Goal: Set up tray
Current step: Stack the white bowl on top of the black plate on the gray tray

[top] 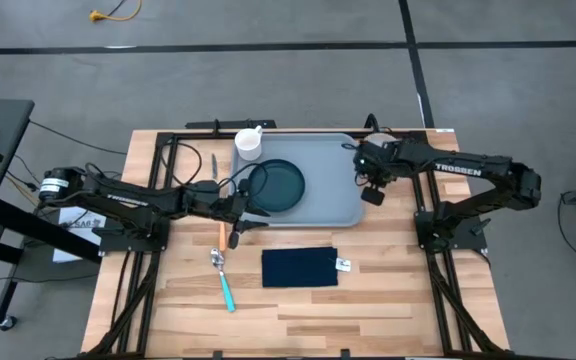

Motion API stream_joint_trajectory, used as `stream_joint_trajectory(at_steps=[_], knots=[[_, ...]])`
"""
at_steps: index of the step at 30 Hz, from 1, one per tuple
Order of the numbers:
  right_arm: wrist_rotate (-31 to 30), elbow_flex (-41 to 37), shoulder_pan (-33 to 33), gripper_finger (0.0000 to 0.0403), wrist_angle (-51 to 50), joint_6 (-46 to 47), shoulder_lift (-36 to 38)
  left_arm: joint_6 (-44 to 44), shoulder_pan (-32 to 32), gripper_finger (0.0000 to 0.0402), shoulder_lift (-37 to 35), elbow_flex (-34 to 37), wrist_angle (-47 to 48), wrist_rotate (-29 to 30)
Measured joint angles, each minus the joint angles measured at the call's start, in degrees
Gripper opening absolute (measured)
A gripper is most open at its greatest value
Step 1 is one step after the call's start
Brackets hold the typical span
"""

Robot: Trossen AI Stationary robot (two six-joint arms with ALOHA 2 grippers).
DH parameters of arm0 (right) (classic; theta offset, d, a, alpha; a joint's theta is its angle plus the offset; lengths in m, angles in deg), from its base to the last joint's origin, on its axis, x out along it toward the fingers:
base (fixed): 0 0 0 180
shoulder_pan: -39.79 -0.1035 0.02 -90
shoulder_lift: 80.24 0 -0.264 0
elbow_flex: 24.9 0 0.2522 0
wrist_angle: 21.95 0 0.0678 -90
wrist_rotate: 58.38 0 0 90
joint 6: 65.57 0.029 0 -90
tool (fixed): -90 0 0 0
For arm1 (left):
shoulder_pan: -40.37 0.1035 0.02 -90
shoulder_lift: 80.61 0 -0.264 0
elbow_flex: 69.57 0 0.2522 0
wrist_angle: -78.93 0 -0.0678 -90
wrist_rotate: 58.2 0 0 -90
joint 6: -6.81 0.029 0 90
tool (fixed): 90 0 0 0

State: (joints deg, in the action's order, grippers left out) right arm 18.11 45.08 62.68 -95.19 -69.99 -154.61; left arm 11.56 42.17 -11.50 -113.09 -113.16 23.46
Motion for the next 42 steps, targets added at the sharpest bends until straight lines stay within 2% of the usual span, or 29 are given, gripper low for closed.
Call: stream_joint_trajectory(at_steps=[3, 7, 14, 21, 25, 32, 37, 42], knots=[[0.06, 3.96, -0.37, 0.0001, 0.09, 0.01, -0.57, 0.13, 0.00, 0.0105, -2.46, -0.02, 1.47, 0.00], [0.16, 9.81, -2.72, 0.0001, -0.29, 0.02, -5.18, 1.13, 0.00, 0.0105, -9.58, -0.02, 5.99, 1.12], [0.13, 23.48, -9.06, 0.0001, 0.59, -6.63, -19.98, 2.67, 0.09, 0.0105, -24.46, -0.02, 18.50, 4.76], [1.78, 39.09, -11.10, 0.0000, -1.97, -10.57, -31.73, 1.70, 0.09, 0.0105, -31.05, 0.04, 28.65, 4.99], [2.16, 47.38, -13.39, 0.0000, -5.32, -12.29, -38.95, 1.70, 0.07, 0.0105, -33.20, 2.24, 26.93, 4.52], [3.90, 58.12, -17.34, 0.0000, -9.58, -18.01, -49.33, -0.70, 0.05, 0.0105, -38.05, 10.58, 18.79, 4.57], [3.73, 61.88, -17.64, 0.0000, -9.75, -19.60, -51.47, -1.35, 0.06, 0.0105, -40.60, 14.16, 15.94, 4.59], [5.81, 61.97, -17.81, 0.0000, -8.83, -19.63, -51.58, 2.28, 0.04, 0.0105, -41.08, 15.91, 15.93, 3.63]])
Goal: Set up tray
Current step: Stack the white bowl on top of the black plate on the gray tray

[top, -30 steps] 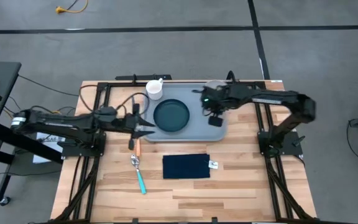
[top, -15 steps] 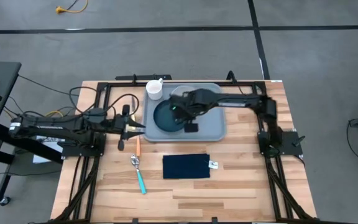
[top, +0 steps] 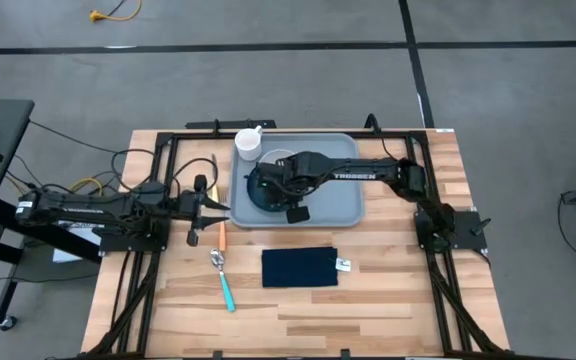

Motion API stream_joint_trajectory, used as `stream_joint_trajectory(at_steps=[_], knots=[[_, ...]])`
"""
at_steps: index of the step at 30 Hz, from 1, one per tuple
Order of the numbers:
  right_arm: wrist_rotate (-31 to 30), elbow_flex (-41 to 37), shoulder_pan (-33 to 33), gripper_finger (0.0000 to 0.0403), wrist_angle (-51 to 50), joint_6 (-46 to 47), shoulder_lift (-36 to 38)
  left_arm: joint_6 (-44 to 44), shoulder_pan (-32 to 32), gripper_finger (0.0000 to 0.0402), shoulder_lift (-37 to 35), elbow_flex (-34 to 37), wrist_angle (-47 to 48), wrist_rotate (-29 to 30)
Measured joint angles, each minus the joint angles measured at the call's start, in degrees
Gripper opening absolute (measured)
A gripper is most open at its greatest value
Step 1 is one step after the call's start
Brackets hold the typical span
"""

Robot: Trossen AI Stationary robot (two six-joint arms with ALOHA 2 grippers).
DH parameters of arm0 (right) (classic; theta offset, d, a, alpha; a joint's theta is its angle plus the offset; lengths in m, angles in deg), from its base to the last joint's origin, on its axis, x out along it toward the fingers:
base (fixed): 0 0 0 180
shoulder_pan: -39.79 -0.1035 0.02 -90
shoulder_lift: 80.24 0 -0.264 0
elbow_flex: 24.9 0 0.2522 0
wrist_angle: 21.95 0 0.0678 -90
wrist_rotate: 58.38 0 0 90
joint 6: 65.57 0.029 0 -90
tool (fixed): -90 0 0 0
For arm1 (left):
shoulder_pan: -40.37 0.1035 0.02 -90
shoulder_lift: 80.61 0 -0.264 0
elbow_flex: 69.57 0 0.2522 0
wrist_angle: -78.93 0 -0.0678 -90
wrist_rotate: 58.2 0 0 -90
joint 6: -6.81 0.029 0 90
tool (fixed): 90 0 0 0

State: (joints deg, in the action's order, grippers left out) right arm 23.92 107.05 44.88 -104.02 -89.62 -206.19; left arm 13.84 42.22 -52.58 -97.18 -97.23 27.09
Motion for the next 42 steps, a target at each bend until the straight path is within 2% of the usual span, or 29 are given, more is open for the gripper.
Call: stream_joint_trajectory(at_steps=[3, 8, 10, 16, 42], knots=[[0.31, 0.00, -0.37, 0.0000, 0.37, 0.01, 0.00, -0.41, 0.00, 0.0105, 0.22, 1.10, 0.16, 0.04], [1.83, 0.13, 0.33, 0.0000, 3.48, -0.05, -1.43, -7.53, -0.02, 0.0105, 0.41, 1.16, -1.99, 0.38], [3.72, -0.16, 1.29, 0.0000, 2.03, 0.44, -2.26, -7.28, -0.02, 0.0105, 0.45, 1.16, -1.65, 0.01], [3.48, -0.09, 2.62, 0.0000, 1.85, 0.53, -3.95, -6.55, -0.04, 0.0105, 0.49, 1.16, -0.96, 0.02], [6.25, -0.07, 1.04, 0.0000, 4.46, -0.45, -3.78, -5.97, -0.04, 0.0105, 0.49, 1.16, 0.01, 0.63]])
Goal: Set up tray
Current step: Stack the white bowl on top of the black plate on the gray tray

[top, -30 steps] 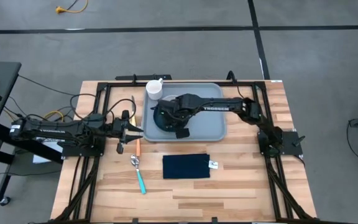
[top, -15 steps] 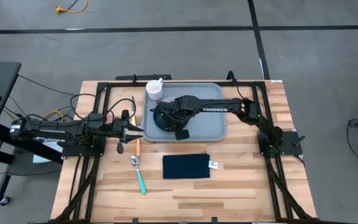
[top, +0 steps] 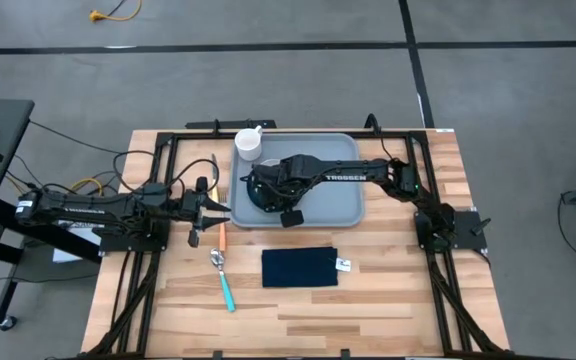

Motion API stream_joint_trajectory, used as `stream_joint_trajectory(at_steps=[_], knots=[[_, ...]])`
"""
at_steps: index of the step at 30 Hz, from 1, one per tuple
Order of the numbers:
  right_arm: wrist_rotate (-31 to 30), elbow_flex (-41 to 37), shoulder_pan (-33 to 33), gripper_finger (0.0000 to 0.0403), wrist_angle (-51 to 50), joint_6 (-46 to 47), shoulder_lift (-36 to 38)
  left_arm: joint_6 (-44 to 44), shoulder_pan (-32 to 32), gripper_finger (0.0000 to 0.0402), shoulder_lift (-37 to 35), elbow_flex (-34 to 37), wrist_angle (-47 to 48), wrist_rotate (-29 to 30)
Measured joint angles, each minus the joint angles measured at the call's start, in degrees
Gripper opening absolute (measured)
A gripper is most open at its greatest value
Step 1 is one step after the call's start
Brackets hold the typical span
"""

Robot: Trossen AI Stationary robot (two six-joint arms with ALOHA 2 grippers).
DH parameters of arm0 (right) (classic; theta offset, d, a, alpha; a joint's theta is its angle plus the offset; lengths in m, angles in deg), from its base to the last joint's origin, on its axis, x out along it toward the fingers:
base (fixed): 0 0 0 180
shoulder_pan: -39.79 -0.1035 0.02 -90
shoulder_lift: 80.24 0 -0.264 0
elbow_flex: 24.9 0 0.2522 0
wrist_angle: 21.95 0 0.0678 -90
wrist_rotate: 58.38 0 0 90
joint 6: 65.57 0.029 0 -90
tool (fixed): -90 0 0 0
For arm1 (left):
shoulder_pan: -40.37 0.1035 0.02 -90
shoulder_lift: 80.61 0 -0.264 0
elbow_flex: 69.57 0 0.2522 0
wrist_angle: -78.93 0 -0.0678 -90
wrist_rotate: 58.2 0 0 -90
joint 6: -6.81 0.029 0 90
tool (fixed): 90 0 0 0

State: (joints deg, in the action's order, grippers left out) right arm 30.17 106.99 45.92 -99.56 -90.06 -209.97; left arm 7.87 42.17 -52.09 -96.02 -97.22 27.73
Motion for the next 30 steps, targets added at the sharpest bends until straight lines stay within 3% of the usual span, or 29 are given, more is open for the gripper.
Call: stream_joint_trajectory(at_steps=[20, 30], knots=[[-0.17, 0.00, -0.04, 0.0049, -0.14, -0.02, 0.02, 1.33, 0.00, 0.0105, -0.02, 0.00, 0.26, 0.02], [-3.71, 0.00, -0.04, 0.0081, -0.13, 0.00, 0.04, 1.31, 0.00, 0.0105, -0.02, 0.00, 0.35, 0.02]])
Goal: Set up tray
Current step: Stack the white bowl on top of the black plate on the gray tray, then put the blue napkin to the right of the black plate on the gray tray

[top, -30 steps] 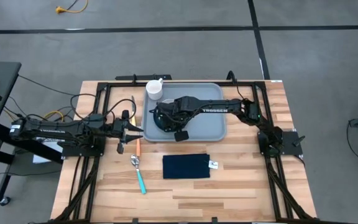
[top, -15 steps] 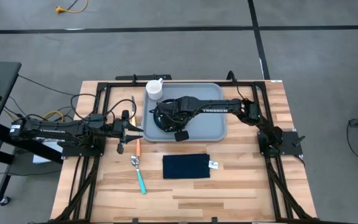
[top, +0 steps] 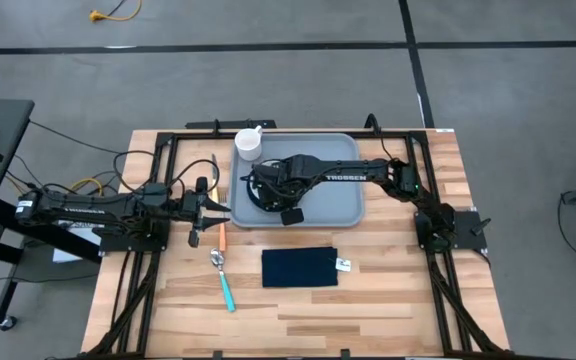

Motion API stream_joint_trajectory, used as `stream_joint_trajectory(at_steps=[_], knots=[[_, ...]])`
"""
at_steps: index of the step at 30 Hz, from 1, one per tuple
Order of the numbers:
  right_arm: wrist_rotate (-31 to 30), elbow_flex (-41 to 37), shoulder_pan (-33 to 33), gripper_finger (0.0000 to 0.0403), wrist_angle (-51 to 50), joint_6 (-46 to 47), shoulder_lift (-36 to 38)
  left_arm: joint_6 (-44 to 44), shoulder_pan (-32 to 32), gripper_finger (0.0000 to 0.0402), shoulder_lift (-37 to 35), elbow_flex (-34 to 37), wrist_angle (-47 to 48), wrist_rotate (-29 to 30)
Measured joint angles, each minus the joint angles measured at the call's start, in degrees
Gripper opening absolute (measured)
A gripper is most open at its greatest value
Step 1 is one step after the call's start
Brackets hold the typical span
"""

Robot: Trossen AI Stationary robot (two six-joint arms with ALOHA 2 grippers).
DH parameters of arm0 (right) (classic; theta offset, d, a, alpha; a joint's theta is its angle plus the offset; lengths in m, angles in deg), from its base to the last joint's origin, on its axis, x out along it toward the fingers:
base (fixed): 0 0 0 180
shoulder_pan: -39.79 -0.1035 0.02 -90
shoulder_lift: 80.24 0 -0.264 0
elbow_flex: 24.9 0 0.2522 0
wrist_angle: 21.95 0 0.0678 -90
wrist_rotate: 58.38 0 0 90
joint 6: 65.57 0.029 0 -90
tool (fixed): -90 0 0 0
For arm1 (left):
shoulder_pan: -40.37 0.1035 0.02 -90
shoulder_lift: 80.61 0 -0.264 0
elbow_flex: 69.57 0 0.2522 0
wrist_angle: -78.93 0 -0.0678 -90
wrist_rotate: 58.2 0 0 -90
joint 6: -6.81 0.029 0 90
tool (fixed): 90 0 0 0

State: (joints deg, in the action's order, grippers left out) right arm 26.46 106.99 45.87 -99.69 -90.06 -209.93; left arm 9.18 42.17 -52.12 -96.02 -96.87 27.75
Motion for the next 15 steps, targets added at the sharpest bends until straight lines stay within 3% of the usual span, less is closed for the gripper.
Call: stream_joint_trajectory(at_steps=[10, 15], knots=[[-1.91, -0.02, -0.35, 0.0148, -4.42, 0.00, 0.04, -0.10, 0.00, 0.0105, 0.00, -0.02, 0.76, -0.02], [-2.46, 3.42, -1.24, 0.0179, -14.77, 2.58, 0.56, -0.20, 0.00, 0.0105, 0.00, -0.02, 1.06, -0.02]])
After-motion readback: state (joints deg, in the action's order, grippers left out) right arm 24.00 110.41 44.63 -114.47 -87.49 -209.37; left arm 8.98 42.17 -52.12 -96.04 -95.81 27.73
